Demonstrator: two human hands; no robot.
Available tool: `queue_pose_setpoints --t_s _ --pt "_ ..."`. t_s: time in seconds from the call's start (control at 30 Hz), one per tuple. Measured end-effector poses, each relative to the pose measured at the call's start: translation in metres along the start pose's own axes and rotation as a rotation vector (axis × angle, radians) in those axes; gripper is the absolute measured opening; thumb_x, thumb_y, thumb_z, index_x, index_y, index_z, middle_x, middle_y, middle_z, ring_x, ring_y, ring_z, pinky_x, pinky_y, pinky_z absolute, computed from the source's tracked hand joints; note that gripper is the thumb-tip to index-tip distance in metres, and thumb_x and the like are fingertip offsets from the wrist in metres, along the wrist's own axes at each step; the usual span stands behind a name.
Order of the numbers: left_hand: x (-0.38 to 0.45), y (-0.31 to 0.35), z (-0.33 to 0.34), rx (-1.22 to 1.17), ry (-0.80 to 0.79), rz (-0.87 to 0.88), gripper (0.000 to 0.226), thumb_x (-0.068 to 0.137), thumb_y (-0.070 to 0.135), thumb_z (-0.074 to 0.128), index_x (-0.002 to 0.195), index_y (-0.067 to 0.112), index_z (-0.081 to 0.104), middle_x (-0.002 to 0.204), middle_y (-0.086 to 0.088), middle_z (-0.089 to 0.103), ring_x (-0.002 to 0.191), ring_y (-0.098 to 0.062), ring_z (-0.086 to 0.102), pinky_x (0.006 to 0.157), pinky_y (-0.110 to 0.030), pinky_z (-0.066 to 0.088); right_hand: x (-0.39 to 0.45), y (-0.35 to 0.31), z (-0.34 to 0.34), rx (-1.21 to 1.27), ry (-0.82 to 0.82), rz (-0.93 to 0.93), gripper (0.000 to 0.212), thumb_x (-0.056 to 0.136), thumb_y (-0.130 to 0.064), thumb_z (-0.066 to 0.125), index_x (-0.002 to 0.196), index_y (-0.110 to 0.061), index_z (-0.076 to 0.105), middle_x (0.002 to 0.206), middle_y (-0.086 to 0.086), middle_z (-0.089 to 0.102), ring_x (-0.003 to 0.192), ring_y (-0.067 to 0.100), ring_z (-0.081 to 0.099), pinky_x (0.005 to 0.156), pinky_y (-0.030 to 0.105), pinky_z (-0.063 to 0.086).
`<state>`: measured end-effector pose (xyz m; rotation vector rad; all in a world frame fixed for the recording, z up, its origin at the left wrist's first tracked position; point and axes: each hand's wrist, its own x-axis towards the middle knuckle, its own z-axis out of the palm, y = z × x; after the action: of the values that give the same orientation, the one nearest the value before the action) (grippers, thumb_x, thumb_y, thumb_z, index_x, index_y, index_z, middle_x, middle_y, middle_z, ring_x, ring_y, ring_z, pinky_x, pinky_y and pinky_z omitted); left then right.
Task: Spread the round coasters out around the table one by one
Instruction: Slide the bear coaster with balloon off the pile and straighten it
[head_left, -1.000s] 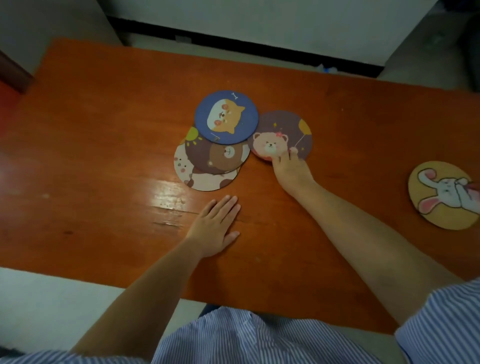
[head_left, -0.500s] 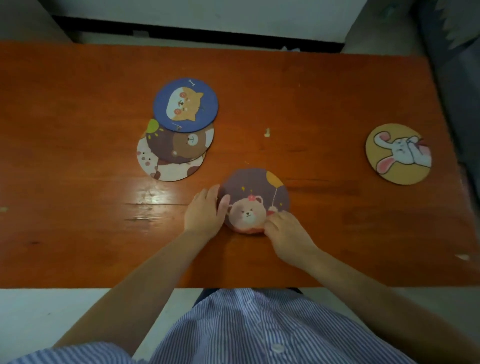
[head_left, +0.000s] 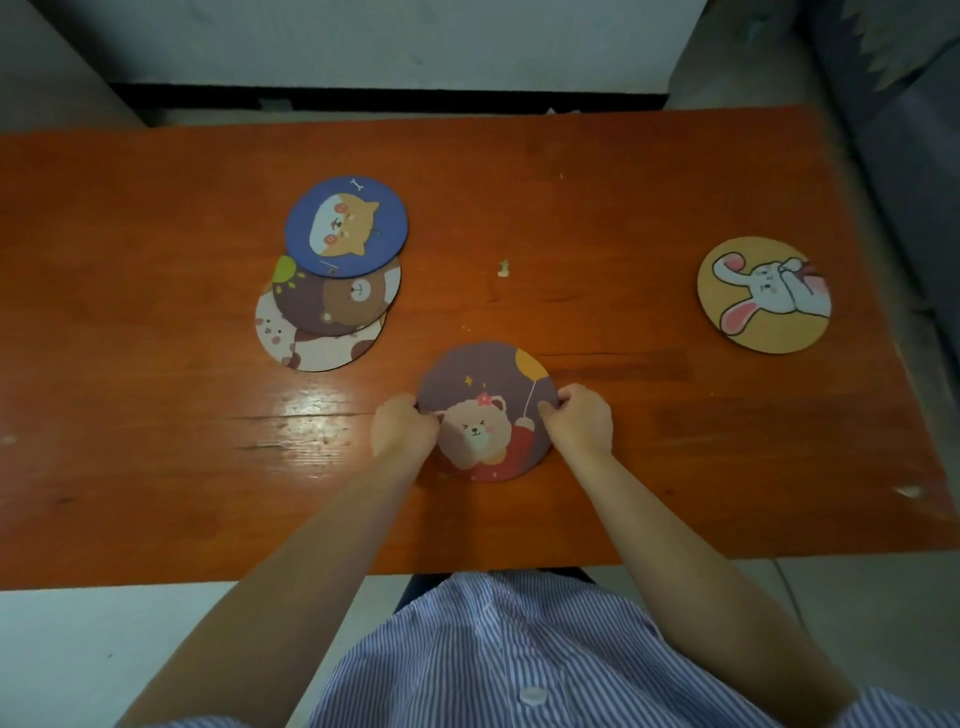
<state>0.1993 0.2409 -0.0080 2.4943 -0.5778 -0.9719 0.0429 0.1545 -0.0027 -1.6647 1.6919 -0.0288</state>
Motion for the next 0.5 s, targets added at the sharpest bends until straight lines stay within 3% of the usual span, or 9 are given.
queue_pose_setpoints --t_s 0.03,0.1,0.2,0.27,0.4,0.5 --pt "-0.001 -0.001 -0.001 0.018 0.022 0.026 0.026 0.082 0.008 0.053 0.058 0.013 0.045 0.057 -0.002 0.046 0.066 -0.034 0.049 0.043 -0.026 0.028 0.001 0.003 -0.002 -0.015 0.002 -0.016 0.021 0.089 -0.021 0.059 0.097 -0.002 0.062 0.1 0.014 0.067 0.081 0.024 0.058 0.063 0.033 0.045" --pt "-0.002 -0.003 -0.001 0.06 0.055 0.081 0.022 0.084 0.01 0.054 0.063 0.012 0.048 0.057 0.002 0.044 0.062 -0.023 0.045 0.041 -0.024 0.025 0.001 0.009 -0.006 -0.057 -0.005 -0.036 0.018 0.089 -0.022 0.059 0.094 -0.004 0.063 0.089 0.01 0.065 0.074 0.019 0.053 0.059 0.028 0.041" --pt "-0.004 -0.006 0.003 0.09 0.05 0.153 0.007 0.087 0.015 0.053 0.086 0.013 0.06 0.075 -0.001 0.059 0.069 -0.022 0.051 0.046 -0.025 0.032 -0.006 0.02 -0.008 -0.114 -0.03 -0.048 0.015 0.089 -0.024 0.059 0.084 -0.009 0.058 0.074 0.002 0.054 0.069 0.018 0.05 0.046 0.022 0.034" --pt "-0.008 -0.01 0.005 0.091 0.041 0.186 0.016 0.088 0.016 0.053 0.101 0.011 0.062 0.091 -0.005 0.067 0.078 -0.026 0.059 0.057 -0.027 0.04 -0.01 0.027 -0.009 -0.149 -0.06 -0.048 0.019 0.09 -0.024 0.058 0.077 -0.013 0.05 0.063 -0.004 0.045 0.068 0.019 0.049 0.042 0.021 0.028" --pt "-0.013 -0.018 0.007 0.031 0.053 0.244 0.016 0.088 0.014 0.055 0.099 0.006 0.062 0.088 -0.01 0.066 0.081 -0.028 0.06 0.061 -0.031 0.042 -0.014 0.033 -0.007 -0.186 -0.071 -0.045 0.022 0.091 -0.024 0.056 0.074 -0.014 0.045 0.059 -0.007 0.038 0.063 0.017 0.047 0.041 0.021 0.026" --pt "-0.013 -0.021 0.008 0.004 0.084 0.251 0.027 0.087 0.014 0.057 0.112 0.005 0.058 0.089 -0.007 0.059 0.086 -0.024 0.055 0.07 -0.031 0.042 -0.012 0.034 -0.005 -0.189 -0.076 -0.033 0.032 0.091 -0.024 0.056 0.064 -0.018 0.04 0.059 -0.006 0.037 0.055 0.012 0.04 0.042 0.021 0.024"
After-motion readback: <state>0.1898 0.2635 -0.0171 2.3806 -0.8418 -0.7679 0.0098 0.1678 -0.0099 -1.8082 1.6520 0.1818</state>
